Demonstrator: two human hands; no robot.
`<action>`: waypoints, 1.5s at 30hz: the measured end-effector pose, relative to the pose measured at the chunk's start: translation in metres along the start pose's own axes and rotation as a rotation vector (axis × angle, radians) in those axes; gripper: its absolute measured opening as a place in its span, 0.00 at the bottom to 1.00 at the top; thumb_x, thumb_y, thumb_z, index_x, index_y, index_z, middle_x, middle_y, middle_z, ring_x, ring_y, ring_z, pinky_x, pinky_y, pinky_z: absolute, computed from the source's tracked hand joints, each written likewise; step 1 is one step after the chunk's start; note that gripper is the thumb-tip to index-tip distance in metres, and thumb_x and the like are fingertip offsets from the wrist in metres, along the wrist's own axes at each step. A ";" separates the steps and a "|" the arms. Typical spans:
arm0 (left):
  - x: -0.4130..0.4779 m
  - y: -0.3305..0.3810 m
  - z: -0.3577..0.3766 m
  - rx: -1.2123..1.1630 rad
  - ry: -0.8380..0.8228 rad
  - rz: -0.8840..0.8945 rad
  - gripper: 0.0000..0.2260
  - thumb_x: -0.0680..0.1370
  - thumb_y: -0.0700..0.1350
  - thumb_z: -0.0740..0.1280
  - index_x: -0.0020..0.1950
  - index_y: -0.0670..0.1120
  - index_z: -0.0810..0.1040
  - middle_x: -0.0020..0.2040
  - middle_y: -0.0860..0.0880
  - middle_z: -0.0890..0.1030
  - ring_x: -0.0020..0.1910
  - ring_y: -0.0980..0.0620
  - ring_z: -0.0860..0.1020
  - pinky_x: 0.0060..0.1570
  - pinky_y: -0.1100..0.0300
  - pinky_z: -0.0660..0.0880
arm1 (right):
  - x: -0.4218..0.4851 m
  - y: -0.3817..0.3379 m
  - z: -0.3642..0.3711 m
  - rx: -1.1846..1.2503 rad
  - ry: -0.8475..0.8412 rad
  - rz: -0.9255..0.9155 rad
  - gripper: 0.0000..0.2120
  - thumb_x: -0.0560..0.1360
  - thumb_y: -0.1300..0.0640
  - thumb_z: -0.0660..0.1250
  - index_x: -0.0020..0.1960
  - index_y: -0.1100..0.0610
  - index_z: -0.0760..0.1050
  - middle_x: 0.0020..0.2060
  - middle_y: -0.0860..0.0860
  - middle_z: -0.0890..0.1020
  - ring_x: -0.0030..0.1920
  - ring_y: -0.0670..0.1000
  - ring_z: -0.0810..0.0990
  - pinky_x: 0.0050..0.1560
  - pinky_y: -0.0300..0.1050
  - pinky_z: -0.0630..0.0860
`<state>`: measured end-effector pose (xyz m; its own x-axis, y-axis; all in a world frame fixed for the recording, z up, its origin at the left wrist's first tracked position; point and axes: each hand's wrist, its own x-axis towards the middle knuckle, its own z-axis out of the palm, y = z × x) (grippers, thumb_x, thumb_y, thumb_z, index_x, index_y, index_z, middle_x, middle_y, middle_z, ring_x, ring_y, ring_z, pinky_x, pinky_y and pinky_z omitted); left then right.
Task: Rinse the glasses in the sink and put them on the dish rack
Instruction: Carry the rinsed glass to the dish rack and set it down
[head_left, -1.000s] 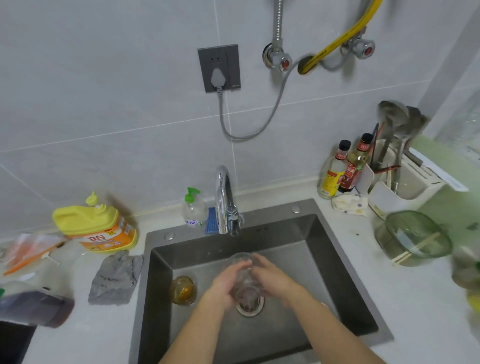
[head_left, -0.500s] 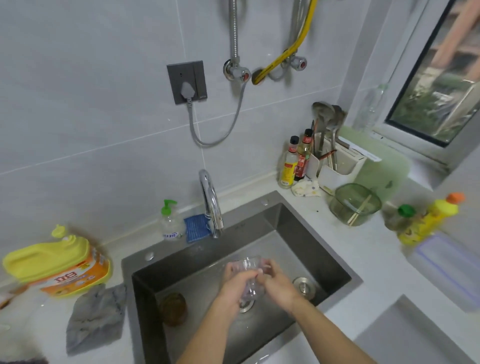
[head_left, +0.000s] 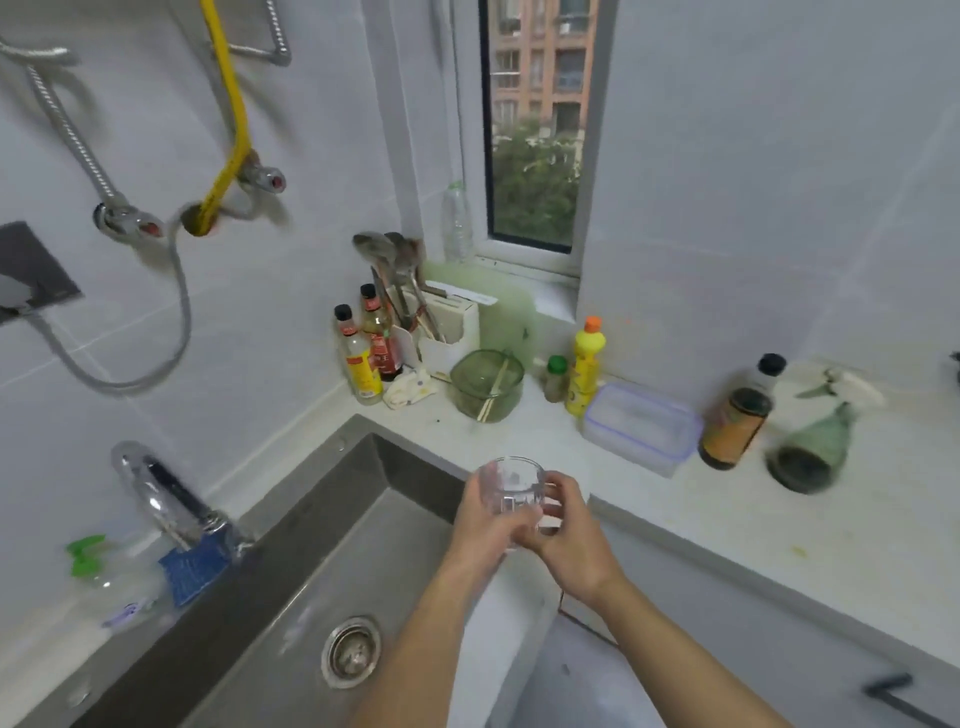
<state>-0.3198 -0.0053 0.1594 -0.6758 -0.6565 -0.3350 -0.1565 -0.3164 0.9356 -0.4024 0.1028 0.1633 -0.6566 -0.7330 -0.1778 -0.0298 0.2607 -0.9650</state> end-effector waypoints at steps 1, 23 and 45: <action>0.003 0.000 0.024 0.010 -0.040 0.007 0.34 0.71 0.31 0.78 0.72 0.51 0.70 0.62 0.50 0.82 0.59 0.52 0.83 0.48 0.58 0.82 | -0.004 0.003 -0.025 0.032 0.041 -0.002 0.31 0.71 0.64 0.78 0.66 0.47 0.67 0.58 0.46 0.80 0.55 0.40 0.80 0.48 0.32 0.78; -0.107 -0.070 0.572 0.431 -0.844 0.061 0.27 0.71 0.34 0.78 0.65 0.53 0.75 0.59 0.54 0.84 0.53 0.65 0.82 0.47 0.69 0.78 | -0.236 0.132 -0.504 0.260 0.812 0.050 0.30 0.72 0.68 0.74 0.67 0.51 0.66 0.62 0.52 0.80 0.59 0.47 0.83 0.54 0.45 0.82; -0.226 -0.162 1.010 0.564 -1.431 0.007 0.26 0.72 0.32 0.77 0.63 0.52 0.72 0.57 0.53 0.81 0.52 0.62 0.80 0.39 0.72 0.77 | -0.416 0.244 -0.849 0.212 1.374 0.214 0.33 0.77 0.61 0.74 0.75 0.40 0.66 0.64 0.42 0.81 0.65 0.41 0.78 0.68 0.50 0.77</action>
<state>-0.8699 0.8859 0.1961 -0.7301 0.6338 -0.2555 -0.1713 0.1923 0.9663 -0.7763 1.0049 0.1659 -0.8397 0.5310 -0.1137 0.1948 0.0991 -0.9758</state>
